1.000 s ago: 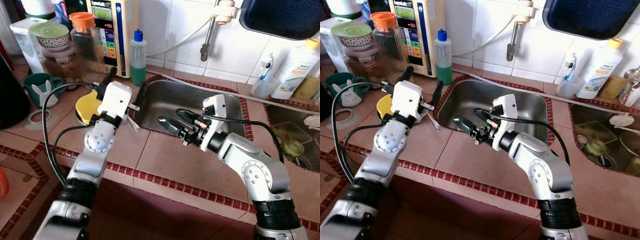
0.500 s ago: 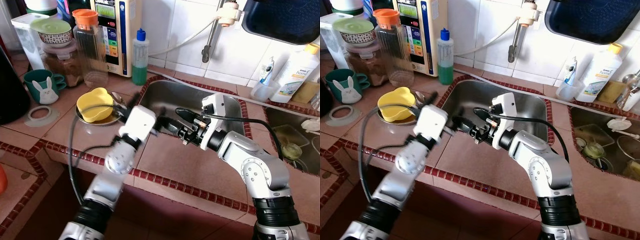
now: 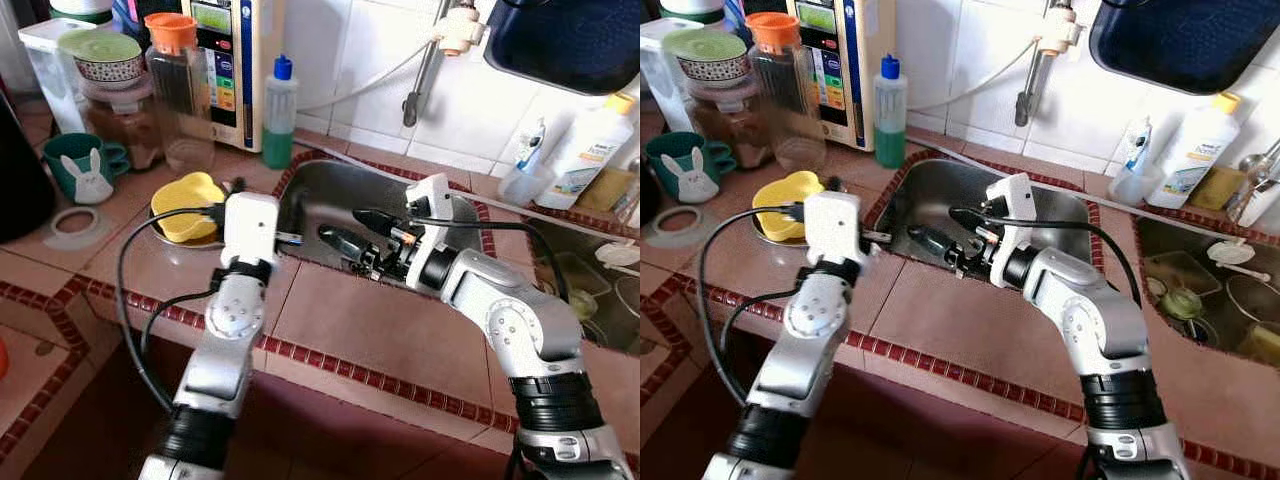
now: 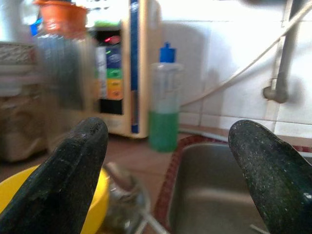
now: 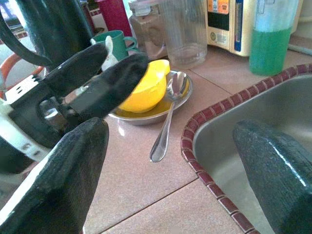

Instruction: Kitchen organization

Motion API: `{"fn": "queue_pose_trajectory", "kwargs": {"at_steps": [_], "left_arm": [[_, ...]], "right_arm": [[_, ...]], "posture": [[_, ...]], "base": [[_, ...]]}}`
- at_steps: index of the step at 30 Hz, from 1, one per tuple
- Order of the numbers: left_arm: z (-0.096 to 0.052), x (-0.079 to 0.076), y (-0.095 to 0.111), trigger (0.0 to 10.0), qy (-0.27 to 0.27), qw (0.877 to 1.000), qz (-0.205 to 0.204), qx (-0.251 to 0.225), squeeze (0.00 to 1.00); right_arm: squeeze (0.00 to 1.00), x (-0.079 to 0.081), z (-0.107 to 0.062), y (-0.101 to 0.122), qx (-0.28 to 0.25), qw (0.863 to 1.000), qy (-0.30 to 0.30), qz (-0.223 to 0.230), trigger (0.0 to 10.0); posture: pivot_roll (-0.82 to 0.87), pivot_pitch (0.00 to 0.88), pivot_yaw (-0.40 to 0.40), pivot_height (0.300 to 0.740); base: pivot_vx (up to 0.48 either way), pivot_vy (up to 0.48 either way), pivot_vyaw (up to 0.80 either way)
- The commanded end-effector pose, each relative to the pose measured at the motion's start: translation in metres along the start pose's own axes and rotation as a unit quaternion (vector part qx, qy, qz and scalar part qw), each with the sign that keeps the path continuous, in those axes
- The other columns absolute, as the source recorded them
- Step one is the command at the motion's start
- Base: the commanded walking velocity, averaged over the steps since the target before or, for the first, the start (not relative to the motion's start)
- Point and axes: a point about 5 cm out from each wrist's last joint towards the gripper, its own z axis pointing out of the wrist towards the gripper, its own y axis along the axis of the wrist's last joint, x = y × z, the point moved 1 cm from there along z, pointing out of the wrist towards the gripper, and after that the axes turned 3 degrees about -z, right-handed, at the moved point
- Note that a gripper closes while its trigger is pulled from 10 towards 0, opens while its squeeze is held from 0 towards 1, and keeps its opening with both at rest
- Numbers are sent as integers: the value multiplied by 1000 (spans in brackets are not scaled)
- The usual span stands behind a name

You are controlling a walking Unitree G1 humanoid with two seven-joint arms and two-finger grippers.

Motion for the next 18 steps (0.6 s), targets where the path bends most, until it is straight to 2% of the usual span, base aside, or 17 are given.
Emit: {"fn": "queue_pose_trajectory", "kwargs": {"at_steps": [1, 2, 6, 9, 14, 15, 18], "left_arm": [[-4, -1, -3, 10000, 10, 999, -21, 22, 0], [-7, 1, -10, 10000, 16, 998, -37, 42, 0], [-6, 2, -13, 10000, 26, 996, -61, 61, 0], [1, 0, -10, 10000, 29, 994, -74, 71, 0], [16, -8, -7, 10000, 43, 986, -130, 96, 0], [16, -8, -7, 10000, 43, 986, -130, 96, 0], [25, -14, -6, 10000, 53, 977, -169, 115, 0]], "right_arm": [[0, -8, -3, 4, -2, 1000, -20, -12, 10000], [0, -12, -3, 5, -9, 999, -35, -15, 10000], [0, -18, -4, 10, -24, 998, -57, -21, 10000], [0, -24, -6, 16, -41, 995, -83, -34, 10000], [0, -33, -12, 23, -55, 991, -114, -44, 10000], [0, -33, -12, 23, -55, 991, -114, -44, 10000], [0, -33, -13, 22, -57, 990, -118, -43, 10000]], "posture": [[41, 0, -122, 740], [42, 0, -118, 740], [38, 0, -111, 740], [34, 0, -108, 740], [23, 0, -97, 740], [23, 0, -97, 740], [17, 0, -93, 740]], "base": [[0, 0, 0], [0, 0, 0], [0, 0, 0], [0, 0, 0], [0, 0, 0], [0, 0, 0], [0, 0, 0]]}}
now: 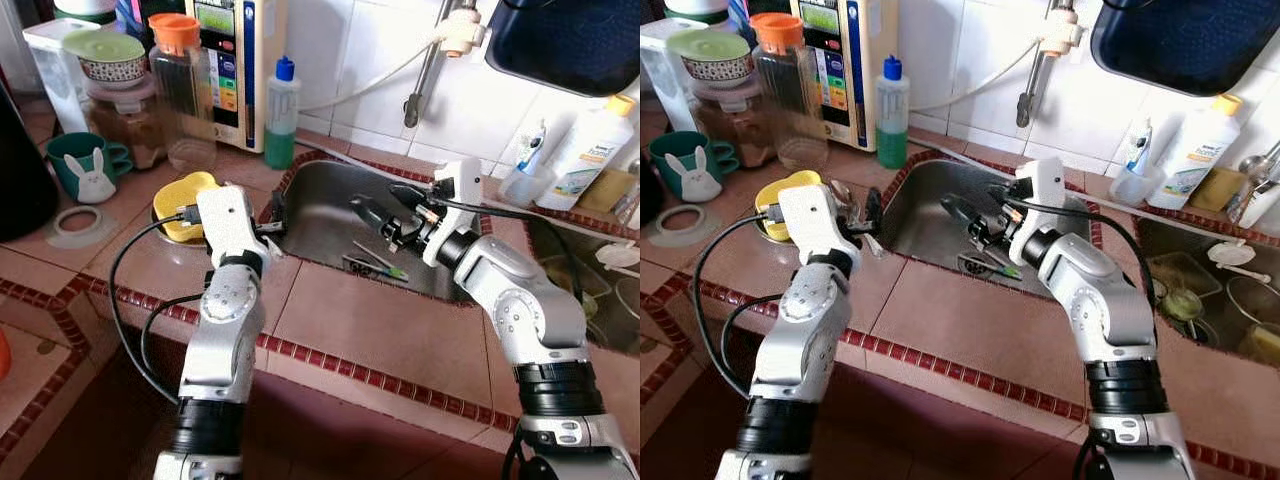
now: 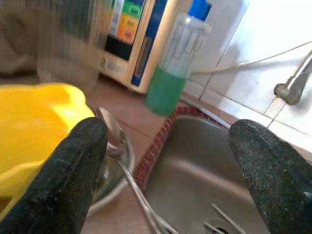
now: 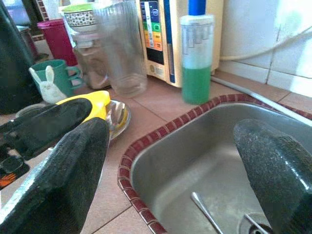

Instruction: Kitchen organization

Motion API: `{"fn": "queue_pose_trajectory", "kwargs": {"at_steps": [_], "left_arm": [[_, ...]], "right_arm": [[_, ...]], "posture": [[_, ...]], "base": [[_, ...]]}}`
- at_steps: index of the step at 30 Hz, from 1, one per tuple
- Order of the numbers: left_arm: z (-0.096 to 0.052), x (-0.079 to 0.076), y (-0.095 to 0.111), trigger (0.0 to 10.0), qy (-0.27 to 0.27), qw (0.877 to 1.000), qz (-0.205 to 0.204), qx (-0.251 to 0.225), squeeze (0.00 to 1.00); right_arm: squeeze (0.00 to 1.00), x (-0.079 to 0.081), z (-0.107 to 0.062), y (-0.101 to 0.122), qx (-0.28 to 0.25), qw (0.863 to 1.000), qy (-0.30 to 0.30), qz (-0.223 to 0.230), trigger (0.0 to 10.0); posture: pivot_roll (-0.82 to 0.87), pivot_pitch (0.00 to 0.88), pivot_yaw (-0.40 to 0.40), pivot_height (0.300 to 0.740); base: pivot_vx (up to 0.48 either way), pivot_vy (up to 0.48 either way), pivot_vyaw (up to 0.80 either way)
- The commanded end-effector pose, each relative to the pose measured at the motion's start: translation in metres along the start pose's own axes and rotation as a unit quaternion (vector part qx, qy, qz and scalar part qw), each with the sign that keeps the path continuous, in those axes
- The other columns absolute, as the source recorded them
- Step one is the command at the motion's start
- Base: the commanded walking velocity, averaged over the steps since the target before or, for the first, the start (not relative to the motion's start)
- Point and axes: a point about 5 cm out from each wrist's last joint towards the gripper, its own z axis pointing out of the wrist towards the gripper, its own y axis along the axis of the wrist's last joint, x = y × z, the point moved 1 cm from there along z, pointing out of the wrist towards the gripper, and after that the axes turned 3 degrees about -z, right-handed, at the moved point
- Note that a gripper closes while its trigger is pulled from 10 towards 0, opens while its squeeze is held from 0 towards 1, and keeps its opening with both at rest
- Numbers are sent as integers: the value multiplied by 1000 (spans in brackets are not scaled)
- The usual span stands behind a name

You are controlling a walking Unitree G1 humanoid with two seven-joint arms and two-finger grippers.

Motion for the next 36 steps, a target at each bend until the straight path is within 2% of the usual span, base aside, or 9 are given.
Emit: {"fn": "queue_pose_trajectory", "kwargs": {"at_steps": [1, 5, 6, 14, 23, 28, 33, 35, 36], "left_arm": [[8, -10, -3, 10000, 2, 999, -36, 26, 0], [16, -20, -1, 10000, -5, 998, -47, 36, 0], [19, -23, -2, 10000, 8, 997, -62, 53, 0], [23, -34, -4, 10000, 37, 991, -91, 88, 0], [24, -46, -7, 10000, 46, 987, -99, 119, 0], [27, -60, -3, 10000, 40, 986, -99, 129, 0], [29, -72, 10, 10000, 15, 992, -72, 99, 0], [28, -74, 19, 10000, -8, 996, -51, 72, 0], [26, -69, 26, 10000, -11, 998, -31, 44, 0]], "right_arm": [[0, -6, -3, 4, -7, 1000, -14, -7, 10000], [0, -3, -3, 2, -7, 1000, -14, -9, 10000], [0, -2, -2, 1, -8, 1000, -13, -9, 10000], [0, 0, -1, 1, -8, 1000, -8, -13, 10000], [0, 3, 0, 0, -8, 1000, 0, -15, 10000], [0, 6, 0, 1, -6, 1000, 13, -16, 10000], [0, 7, 1, 0, -3, 1000, 24, -16, 10000], [0, 7, 3, -2, 3, 999, 28, -18, 10000], [0, 5, 5, -3, 5, 999, 26, -19, 10000]], "posture": [[17, 0, -93, 740], [14, 0, -90, 740], [14, 0, -91, 740], [14, 0, -94, 740], [14, 0, -90, 740], [10, 0, -85, 740], [15, 0, -82, 740], [19, 0, -82, 740], [32, 0, -85, 740]], "base": [[0, 0, 0], [0, 0, 0], [0, 0, 0], [0, 0, 0], [0, 0, 0], [0, 0, 0], [0, 0, 0], [0, 0, 0], [0, 0, 0]]}}
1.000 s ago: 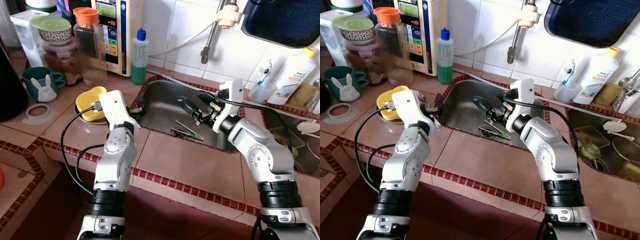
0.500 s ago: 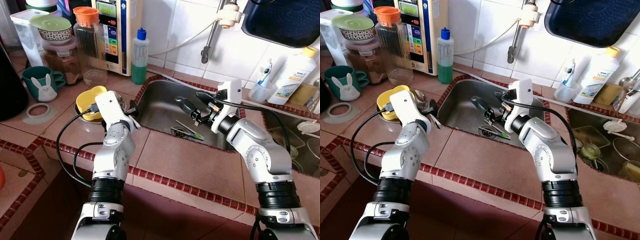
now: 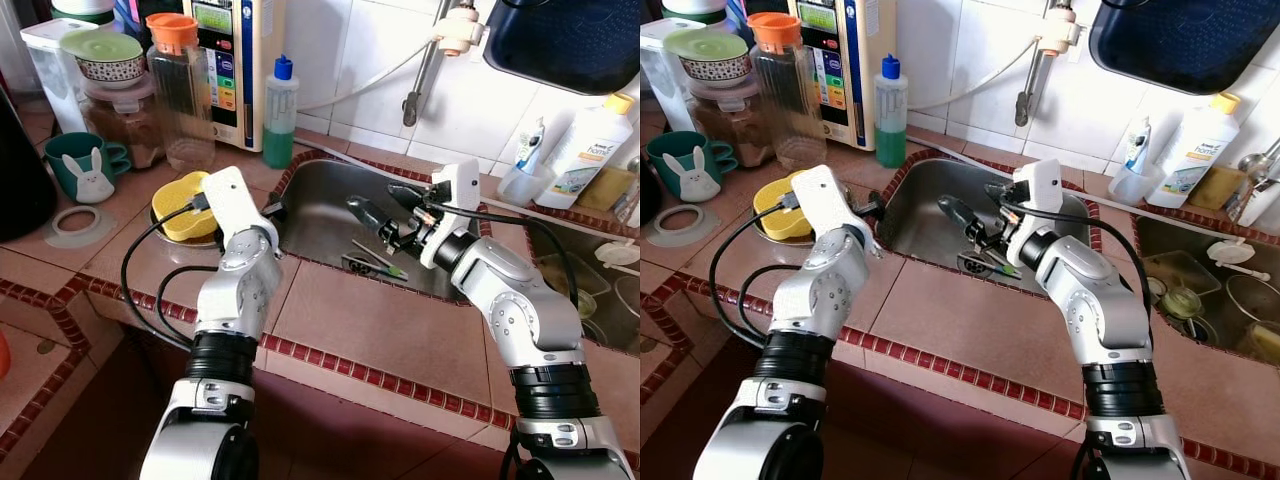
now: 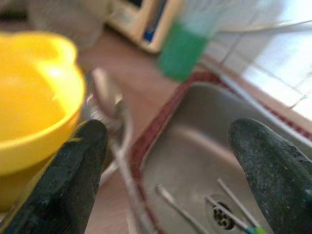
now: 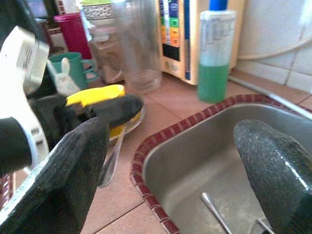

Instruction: Kitchen organization

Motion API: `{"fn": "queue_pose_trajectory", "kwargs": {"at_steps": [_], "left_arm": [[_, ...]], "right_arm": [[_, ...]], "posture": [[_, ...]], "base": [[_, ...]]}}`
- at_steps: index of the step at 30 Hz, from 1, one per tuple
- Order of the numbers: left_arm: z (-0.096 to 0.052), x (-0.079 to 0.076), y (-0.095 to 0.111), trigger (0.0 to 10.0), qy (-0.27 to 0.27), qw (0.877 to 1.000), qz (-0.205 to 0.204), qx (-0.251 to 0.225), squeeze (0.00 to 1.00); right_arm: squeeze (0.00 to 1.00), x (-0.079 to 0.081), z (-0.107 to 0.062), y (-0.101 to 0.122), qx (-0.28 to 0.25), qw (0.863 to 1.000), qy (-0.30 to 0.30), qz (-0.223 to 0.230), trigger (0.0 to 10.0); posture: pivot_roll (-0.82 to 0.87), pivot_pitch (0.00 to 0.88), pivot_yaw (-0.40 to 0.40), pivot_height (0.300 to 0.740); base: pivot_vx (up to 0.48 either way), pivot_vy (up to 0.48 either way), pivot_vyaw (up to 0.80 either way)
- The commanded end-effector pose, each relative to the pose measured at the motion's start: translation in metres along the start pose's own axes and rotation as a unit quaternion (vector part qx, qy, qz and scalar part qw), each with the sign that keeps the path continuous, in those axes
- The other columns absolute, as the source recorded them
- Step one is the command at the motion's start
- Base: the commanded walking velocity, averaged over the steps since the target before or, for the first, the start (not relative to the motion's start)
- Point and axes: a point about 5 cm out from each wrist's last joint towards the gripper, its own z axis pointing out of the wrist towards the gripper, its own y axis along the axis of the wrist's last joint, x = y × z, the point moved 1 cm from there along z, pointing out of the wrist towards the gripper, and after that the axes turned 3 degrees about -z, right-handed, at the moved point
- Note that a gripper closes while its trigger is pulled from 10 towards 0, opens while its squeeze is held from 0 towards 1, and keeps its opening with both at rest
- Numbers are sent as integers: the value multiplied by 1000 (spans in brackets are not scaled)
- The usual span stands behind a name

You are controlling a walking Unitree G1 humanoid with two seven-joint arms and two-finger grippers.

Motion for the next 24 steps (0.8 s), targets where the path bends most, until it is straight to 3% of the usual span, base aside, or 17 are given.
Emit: {"fn": "queue_pose_trajectory", "kwargs": {"at_steps": [1, 5, 7, 8, 11, 15, 24], "left_arm": [[-14, -42, 22, 10000, -64, 997, -7, -50, 0], [-17, -15, 24, 10000, -30, 995, 36, -82, 0], [-22, 15, 23, 10000, 3, 991, 81, -109, 0], [-23, 21, 23, 10000, 9, 989, 89, -116, 0], [-27, 29, 25, 10000, 17, 987, 96, -125, 0], [-40, 52, 35, 10000, 45, 975, 133, -170, 0], [-60, 85, 29, 10000, 79, 969, 156, -173, 0]], "right_arm": [[0, -6, 1, 3, 2, 1000, -7, -11, 10000], [0, -12, 6, 0, 7, 1000, -24, -17, 10000], [0, -13, 12, -2, 9, 999, -32, -18, 10000], [0, -14, 13, -3, 9, 999, -37, -20, 10000], [0, -15, 16, -4, 8, 999, -45, -23, 10000], [0, -19, 27, -7, 11, 997, -72, -36, 10000], [0, -10, 48, -17, 30, 997, -60, -35, 10000]], "posture": [[39, 0, -86, 740], [55, 0, -87, 740], [69, 0, -88, 740], [69, 0, -88, 740], [77, 0, -87, 740], [96, 1, -85, 740], [126, 8, -85, 740]], "base": [[0, 0, 0], [0, 0, 0], [0, 0, 0], [0, 0, 0], [0, 0, 0], [0, 0, 0], [0, 0, 0]]}}
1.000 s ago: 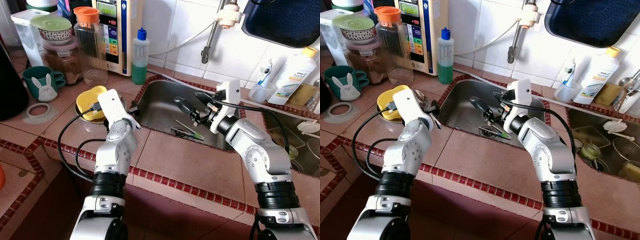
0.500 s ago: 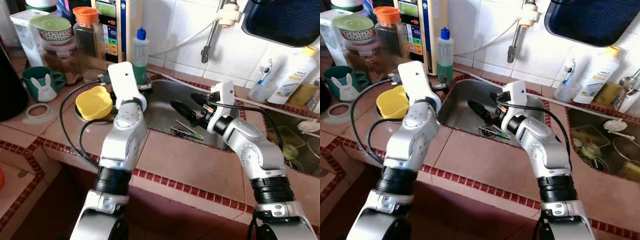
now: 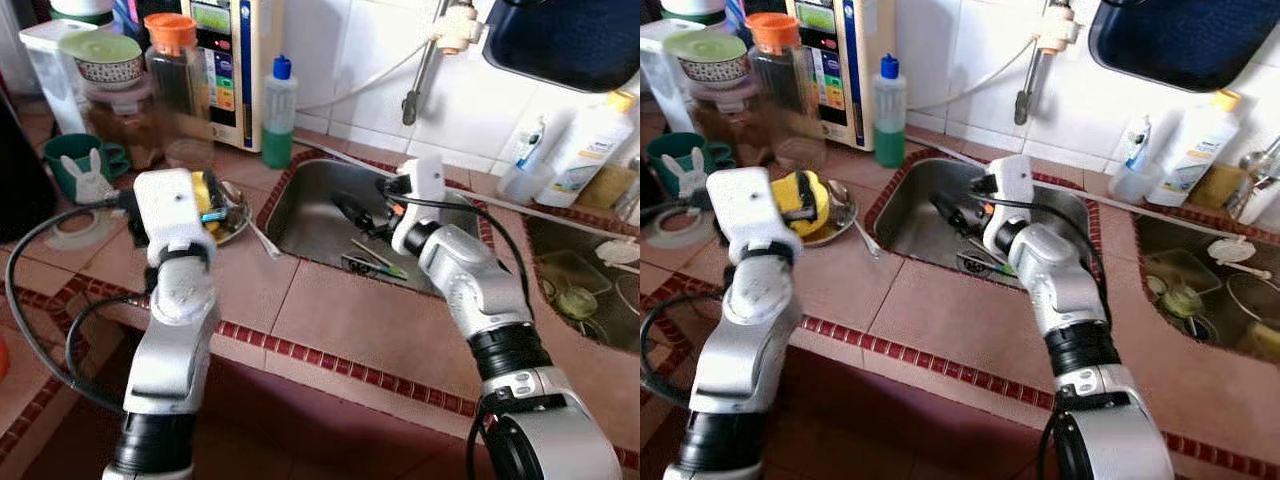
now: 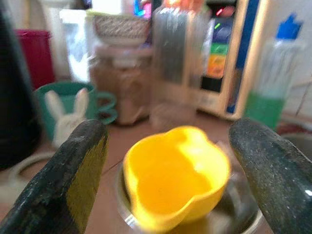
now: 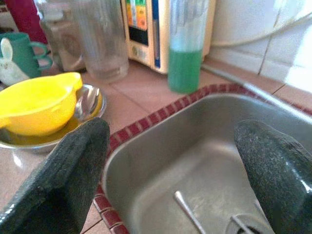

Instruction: Kitchen organization

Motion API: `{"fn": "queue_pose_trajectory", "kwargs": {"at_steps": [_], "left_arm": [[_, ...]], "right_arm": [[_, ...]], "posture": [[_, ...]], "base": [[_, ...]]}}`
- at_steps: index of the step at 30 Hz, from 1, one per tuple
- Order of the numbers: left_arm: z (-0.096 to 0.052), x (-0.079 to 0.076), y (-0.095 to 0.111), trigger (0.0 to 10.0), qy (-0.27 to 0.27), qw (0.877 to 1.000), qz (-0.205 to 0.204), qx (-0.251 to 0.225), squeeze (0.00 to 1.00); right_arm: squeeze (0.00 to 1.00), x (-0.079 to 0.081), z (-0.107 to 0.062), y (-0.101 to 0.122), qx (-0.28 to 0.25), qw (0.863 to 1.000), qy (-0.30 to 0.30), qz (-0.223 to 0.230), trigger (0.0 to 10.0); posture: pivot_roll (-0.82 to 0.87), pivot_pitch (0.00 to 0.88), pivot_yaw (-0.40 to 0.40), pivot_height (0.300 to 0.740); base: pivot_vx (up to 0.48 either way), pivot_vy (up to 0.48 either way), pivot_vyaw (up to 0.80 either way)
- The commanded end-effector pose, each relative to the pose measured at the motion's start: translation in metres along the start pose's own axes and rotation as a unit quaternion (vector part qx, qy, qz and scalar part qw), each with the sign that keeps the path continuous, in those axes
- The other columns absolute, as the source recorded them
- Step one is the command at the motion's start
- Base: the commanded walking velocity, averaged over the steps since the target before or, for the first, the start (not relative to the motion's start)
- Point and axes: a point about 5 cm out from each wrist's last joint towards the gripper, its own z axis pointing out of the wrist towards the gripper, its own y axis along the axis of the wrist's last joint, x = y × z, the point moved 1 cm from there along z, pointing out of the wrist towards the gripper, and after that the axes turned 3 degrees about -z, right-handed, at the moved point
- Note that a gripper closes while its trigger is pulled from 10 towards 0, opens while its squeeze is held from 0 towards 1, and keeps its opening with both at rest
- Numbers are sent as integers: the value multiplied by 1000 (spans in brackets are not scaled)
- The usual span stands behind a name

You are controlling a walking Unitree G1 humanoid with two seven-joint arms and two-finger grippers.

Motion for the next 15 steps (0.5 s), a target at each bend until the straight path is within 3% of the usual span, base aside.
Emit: {"fn": "queue_pose_trajectory", "kwargs": {"at_steps": [1, 9, 15], "left_arm": [[-4, 1, 4, 10000, -1, 1000, 3, -5, 0], [-24, 4, -10, 10000, -15, 999, 21, 24, 0], [-29, 10, -11, 10000, -12, 999, 27, 27, 0]], "right_arm": [[0, 4, 6, 1, 8, 1000, 10, -8, 10000], [0, 31, 23, -17, 41, 997, 63, 6, 10000], [0, 45, 32, -19, 30, 996, 78, 17, 10000]], "posture": [[135, 11, -85, 740], [165, 20, -85, 740], [185, 25, -93, 740]], "base": [[0, 0, 0], [0, 0, 0], [0, 0, 0]]}}
